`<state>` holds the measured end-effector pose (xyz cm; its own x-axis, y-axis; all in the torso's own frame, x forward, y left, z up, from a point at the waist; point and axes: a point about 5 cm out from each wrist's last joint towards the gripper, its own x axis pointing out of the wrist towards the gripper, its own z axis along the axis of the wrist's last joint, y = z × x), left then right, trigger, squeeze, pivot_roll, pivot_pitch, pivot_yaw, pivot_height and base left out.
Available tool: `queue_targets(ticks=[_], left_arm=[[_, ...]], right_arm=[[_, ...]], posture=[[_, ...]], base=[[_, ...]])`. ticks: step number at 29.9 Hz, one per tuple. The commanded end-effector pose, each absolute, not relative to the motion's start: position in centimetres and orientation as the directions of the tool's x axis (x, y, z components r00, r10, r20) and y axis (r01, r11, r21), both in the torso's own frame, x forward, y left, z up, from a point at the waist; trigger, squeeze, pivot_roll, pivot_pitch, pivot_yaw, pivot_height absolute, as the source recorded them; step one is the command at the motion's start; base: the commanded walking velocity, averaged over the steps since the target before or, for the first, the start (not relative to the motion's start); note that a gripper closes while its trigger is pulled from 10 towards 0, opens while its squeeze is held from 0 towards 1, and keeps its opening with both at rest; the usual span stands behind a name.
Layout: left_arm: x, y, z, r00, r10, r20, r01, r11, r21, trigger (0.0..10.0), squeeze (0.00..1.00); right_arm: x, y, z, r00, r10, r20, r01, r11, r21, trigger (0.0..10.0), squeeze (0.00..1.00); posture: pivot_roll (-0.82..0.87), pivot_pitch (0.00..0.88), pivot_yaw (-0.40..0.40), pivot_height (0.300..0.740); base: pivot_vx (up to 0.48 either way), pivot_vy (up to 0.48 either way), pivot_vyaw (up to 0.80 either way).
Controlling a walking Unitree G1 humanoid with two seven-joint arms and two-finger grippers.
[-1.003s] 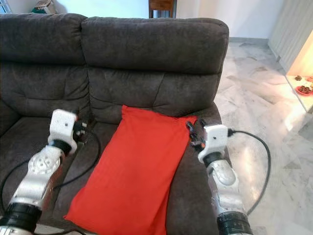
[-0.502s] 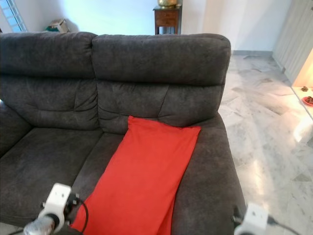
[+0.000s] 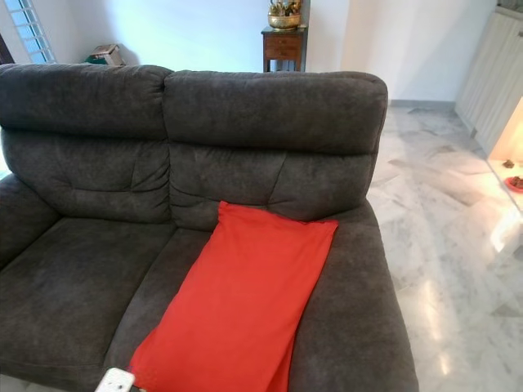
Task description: Move the pillow to the sofa from floor
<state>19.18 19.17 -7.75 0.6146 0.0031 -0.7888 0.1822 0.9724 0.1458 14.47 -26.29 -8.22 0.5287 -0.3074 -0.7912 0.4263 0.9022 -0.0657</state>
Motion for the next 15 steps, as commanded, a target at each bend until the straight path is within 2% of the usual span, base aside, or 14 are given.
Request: queue_targets(ticks=[1,15], left_arm=[[19.0,19.6,-7.9,0.597,0.026,-0.802,0.170,0.973,0.158,10.0,0.00],[18.3,19.9,-8.2,0.583,0.029,-0.812,0.186,0.968,0.168,10.0,0.00]], right_arm=[[14.1,-25.9,-8.5,0.512,-0.288,-0.809,0.411,0.909,-0.064,10.0,0.00],[14.5,-24.8,-8.7,0.531,-0.245,-0.811,0.392,0.920,-0.022,10.0,0.00]], posture=[[-0.03,0.000,0.019,0.740],[-0.01,0.000,0.028,0.740]], base=[[0.000,0.000,0.00],[0.000,0.000,0.00]])
